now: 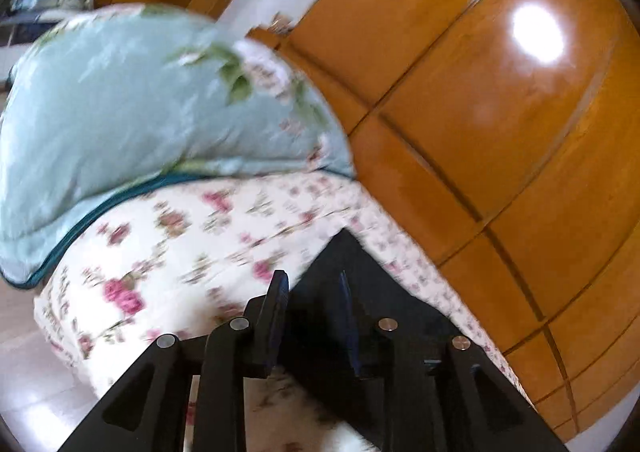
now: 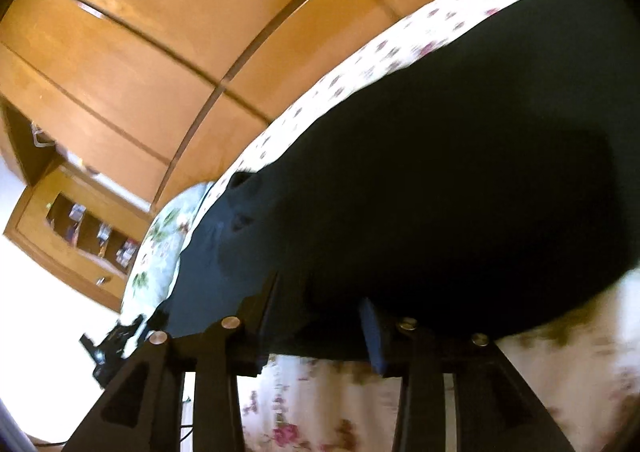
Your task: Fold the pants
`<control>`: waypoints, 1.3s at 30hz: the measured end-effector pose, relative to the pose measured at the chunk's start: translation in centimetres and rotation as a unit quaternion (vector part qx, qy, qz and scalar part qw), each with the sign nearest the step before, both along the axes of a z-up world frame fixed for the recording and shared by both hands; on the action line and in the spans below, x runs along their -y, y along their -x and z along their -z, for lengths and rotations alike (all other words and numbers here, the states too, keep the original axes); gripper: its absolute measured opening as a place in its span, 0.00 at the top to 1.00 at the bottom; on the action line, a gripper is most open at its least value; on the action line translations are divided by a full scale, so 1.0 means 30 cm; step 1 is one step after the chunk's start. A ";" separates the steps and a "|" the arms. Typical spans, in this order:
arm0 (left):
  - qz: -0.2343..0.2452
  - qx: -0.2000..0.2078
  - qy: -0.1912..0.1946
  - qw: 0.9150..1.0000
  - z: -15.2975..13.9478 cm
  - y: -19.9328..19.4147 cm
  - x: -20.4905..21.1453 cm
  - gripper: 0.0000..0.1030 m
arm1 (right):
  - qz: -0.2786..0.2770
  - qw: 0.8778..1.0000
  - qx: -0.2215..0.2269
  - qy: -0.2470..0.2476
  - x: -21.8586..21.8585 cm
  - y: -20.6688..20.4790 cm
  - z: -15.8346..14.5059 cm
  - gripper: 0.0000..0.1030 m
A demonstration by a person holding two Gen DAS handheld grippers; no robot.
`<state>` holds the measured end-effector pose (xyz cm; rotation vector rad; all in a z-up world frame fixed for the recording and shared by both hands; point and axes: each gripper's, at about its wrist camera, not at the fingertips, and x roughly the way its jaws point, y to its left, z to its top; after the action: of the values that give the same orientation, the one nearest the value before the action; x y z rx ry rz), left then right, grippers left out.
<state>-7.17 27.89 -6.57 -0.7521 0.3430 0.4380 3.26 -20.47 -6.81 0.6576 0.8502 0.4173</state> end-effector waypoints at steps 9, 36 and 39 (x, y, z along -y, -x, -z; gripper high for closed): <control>0.207 -0.041 -0.033 0.977 0.030 -0.305 0.256 0.75 | 0.162 0.987 0.000 -0.006 0.359 -0.026 -0.005 0.63; 0.275 -0.052 -0.031 0.959 0.177 -0.357 0.346 0.74 | 0.293 0.954 0.047 0.031 0.698 0.011 -0.137 0.92; 0.276 -0.050 -0.030 0.959 0.178 -0.356 0.342 0.74 | 0.292 0.955 0.022 0.043 0.716 0.042 -0.110 0.92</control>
<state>3.50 17.62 -11.92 -0.5443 0.6107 -0.0426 2.01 -41.93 -3.51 0.7796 0.5901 -0.1389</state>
